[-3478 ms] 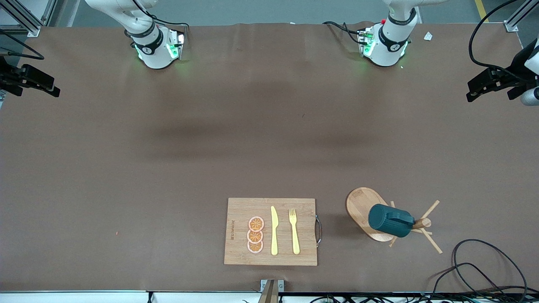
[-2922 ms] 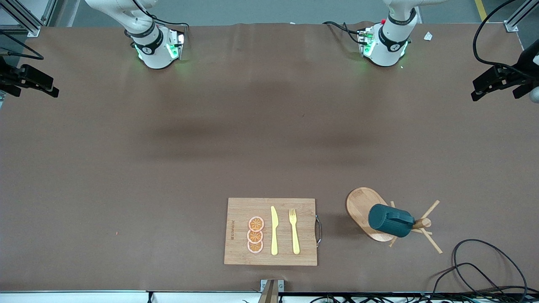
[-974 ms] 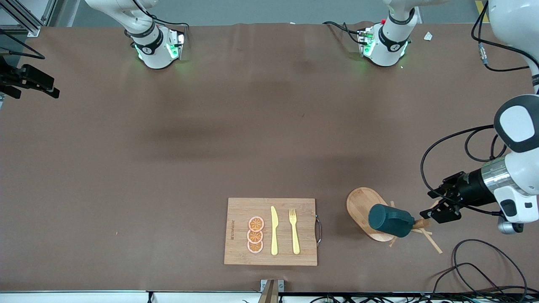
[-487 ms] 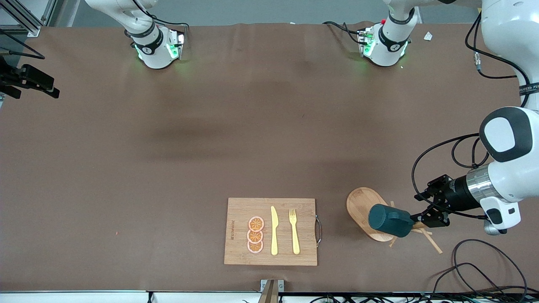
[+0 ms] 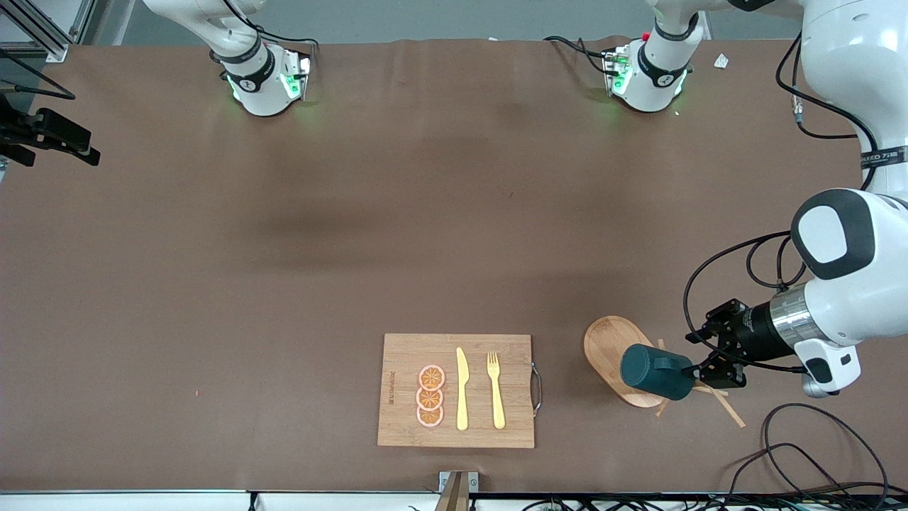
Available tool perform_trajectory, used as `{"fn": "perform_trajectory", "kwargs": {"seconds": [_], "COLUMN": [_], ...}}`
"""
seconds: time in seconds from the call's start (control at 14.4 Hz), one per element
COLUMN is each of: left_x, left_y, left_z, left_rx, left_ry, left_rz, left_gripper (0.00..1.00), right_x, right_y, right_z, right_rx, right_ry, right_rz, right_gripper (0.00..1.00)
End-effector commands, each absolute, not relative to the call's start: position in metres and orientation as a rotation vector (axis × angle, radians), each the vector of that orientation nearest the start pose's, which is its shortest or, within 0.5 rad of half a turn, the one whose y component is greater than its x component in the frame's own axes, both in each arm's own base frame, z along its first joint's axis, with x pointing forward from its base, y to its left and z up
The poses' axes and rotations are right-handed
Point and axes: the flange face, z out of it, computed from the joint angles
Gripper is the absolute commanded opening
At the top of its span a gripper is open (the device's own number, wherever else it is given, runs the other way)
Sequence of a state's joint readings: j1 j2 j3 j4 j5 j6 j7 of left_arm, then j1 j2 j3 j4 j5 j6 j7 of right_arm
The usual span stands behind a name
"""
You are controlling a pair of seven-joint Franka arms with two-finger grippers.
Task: Transfer cup from left to right arm and place
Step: 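Close the left gripper around the teal cup on the stand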
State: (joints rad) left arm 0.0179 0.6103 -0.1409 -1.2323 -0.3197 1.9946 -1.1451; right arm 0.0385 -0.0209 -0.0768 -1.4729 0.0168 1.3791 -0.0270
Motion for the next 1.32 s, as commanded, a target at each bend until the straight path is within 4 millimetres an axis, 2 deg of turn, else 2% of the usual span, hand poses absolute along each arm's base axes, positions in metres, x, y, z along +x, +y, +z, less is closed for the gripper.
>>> {"fn": "perform_trajectory", "kwargs": {"seconds": [0.0,0.14,0.28,0.56,0.77,1.04,1.25], "left_x": [0.7447,0.7450,0.7449,0.7455,0.7452,0.7447,0.7422], "left_y": [-0.0949,-0.0930,-0.0930,-0.0930,-0.0932,-0.0944,-0.1010], "left_z": [0.4342,0.4322,0.4304,0.4258,0.4243,0.4256,0.4320], "left_rx": [-2.931,-2.924,-2.922,-2.899,-2.895,-2.890,-2.881], "left_ry": [-2.008,-2.014,-2.013,-2.037,-2.039,-2.066,-2.085], "left_rz": [0.189,0.192,0.196,0.211,0.218,0.245,0.266], "left_gripper": [0.66,0.63,0.62,0.52,0.39,0.16,0.08], "right_x": [0.5210,0.5219,0.5225,0.5232,0.5227,0.5228,0.5232], "right_y": [-0.0215,-0.0280,-0.0264,-0.0272,-0.0295,-0.0233,-0.0249], "right_z": [0.6725,0.6717,0.6709,0.6702,0.6693,0.6705,0.6697], "right_rx": [-3.126,-3.119,-3.120,-3.120,-3.125,-3.121,-3.121], "right_ry": [0.014,0.039,0.041,0.042,0.048,0.032,0.037], "right_rz": [0.088,0.087,0.090,0.090,0.098,0.095,0.097], "right_gripper": [1.00,1.00,1.00,1.00,1.00,1.00,1.00]}}
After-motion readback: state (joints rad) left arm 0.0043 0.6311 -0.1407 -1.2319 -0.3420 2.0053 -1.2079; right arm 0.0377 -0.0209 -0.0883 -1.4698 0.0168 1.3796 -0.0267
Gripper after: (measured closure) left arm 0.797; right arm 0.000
